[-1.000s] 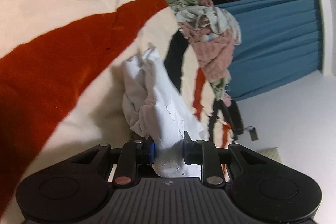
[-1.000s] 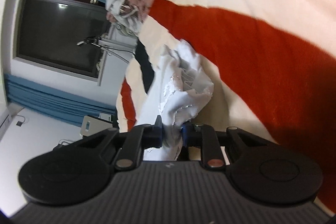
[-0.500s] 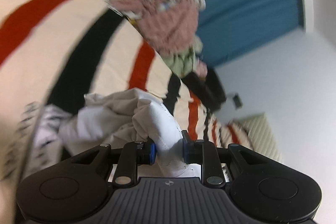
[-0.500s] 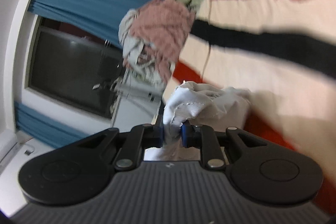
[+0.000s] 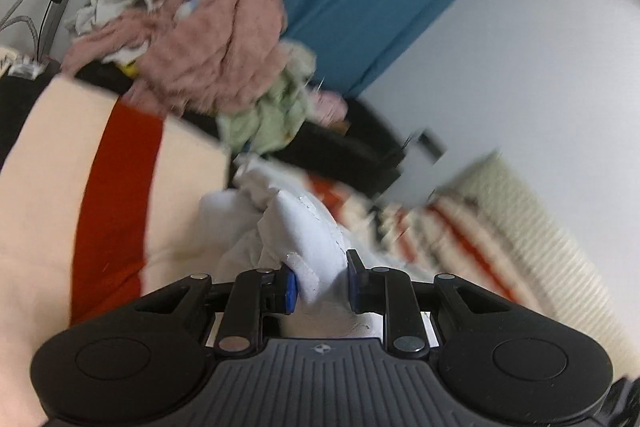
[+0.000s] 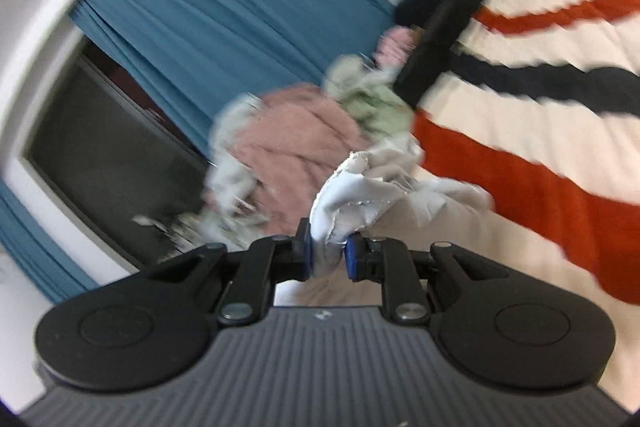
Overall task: Fold clothes
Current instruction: 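Grasp the folded T-shirt with both grippers and fold it in half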
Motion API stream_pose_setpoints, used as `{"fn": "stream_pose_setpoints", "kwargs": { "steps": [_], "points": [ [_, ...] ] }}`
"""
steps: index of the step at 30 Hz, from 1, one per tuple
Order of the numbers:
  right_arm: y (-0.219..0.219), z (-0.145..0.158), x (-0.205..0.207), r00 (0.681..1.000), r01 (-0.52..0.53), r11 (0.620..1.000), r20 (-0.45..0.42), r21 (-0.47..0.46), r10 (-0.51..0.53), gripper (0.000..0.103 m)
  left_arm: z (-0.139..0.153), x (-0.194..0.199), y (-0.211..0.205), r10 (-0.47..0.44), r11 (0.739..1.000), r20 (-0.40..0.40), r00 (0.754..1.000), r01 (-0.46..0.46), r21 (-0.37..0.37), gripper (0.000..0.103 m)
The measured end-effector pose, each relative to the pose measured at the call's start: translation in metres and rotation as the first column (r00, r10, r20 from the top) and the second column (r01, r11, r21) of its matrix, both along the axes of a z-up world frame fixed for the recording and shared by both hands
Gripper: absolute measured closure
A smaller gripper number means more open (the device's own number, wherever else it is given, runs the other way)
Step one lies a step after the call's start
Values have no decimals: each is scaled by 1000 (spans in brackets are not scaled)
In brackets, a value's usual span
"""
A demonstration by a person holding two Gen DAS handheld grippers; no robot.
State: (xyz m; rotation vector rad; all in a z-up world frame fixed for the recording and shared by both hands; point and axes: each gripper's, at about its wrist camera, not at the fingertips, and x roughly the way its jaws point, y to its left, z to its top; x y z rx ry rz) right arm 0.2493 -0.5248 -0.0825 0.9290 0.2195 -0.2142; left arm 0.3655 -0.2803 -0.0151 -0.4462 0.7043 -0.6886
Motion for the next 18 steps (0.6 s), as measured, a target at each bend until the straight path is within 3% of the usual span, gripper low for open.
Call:
{"fn": "stream_pose_setpoints", "kwargs": {
  "steps": [5, 9, 14, 18],
  "points": [
    [9, -105, -15, 977, -6, 983, -209, 183, 45, 83, -91, -18, 14, -60, 985, -90, 994, 74, 158, 78],
    [31, -127, -38, 959, -14, 979, -273, 206, 71, 82, -108, -31, 27, -85, 970, -103, 991, 105, 218, 73],
    [45, -112, -58, 921, -6, 968, -375, 251, 103, 81, -71, -58, 37, -79, 938, -57, 995, 94, 333, 50],
    [67, -69, -84, 918, -66, 982, -375, 178, 130, 81, -18, -103, 48, -105, 927, 21, 994, 90, 363, 43]
  ]
}}
